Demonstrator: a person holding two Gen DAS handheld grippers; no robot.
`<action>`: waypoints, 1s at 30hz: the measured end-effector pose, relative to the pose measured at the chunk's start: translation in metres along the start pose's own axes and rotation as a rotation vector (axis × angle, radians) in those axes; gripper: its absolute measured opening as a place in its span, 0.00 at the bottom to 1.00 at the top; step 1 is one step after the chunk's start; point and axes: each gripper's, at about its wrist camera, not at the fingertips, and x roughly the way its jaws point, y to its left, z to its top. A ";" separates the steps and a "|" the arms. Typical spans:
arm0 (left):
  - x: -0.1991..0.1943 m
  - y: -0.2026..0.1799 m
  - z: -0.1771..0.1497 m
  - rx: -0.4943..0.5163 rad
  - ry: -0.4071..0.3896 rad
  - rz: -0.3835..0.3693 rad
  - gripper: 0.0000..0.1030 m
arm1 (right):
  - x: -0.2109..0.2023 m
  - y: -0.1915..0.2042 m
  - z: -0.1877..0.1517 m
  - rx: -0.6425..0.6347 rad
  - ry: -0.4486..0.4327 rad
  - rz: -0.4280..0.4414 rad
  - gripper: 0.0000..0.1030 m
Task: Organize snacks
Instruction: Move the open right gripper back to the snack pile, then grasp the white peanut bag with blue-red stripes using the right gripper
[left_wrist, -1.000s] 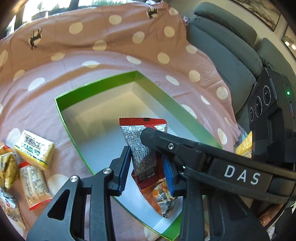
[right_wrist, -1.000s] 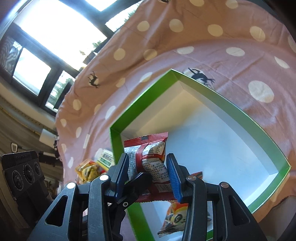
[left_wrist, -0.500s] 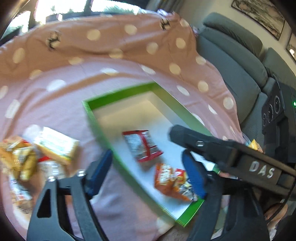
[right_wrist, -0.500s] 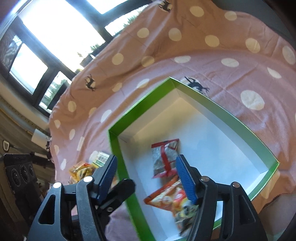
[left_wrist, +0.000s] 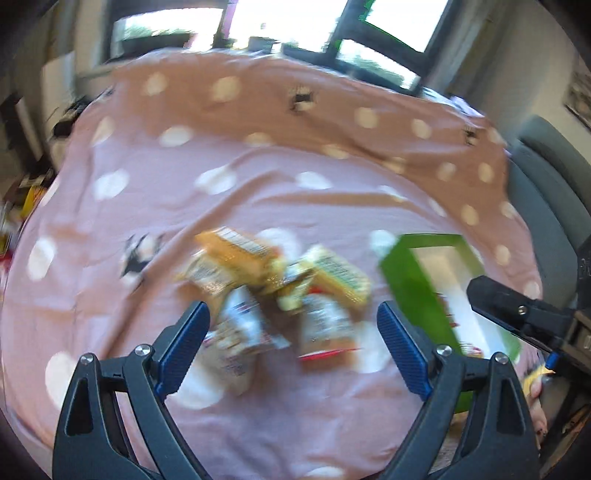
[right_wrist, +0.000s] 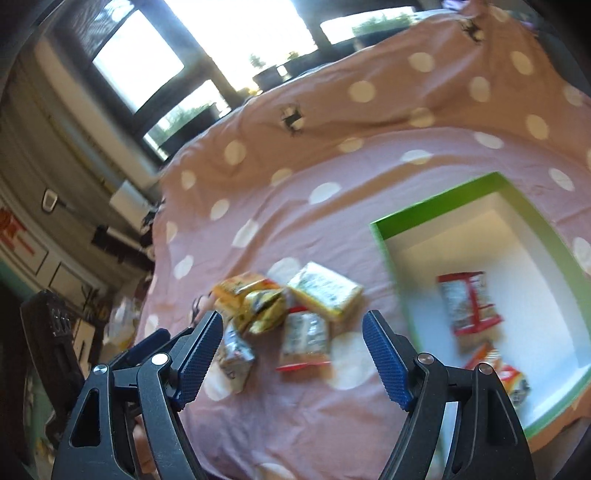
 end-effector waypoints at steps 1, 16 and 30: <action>0.003 0.015 -0.006 -0.038 0.020 0.006 0.90 | 0.011 0.009 -0.002 -0.011 0.025 0.023 0.76; 0.049 0.084 -0.051 -0.320 0.185 -0.088 0.88 | 0.145 0.094 -0.031 -0.206 0.364 0.043 0.71; 0.069 0.078 -0.049 -0.281 0.192 -0.118 0.55 | 0.185 0.083 -0.041 -0.227 0.444 -0.016 0.45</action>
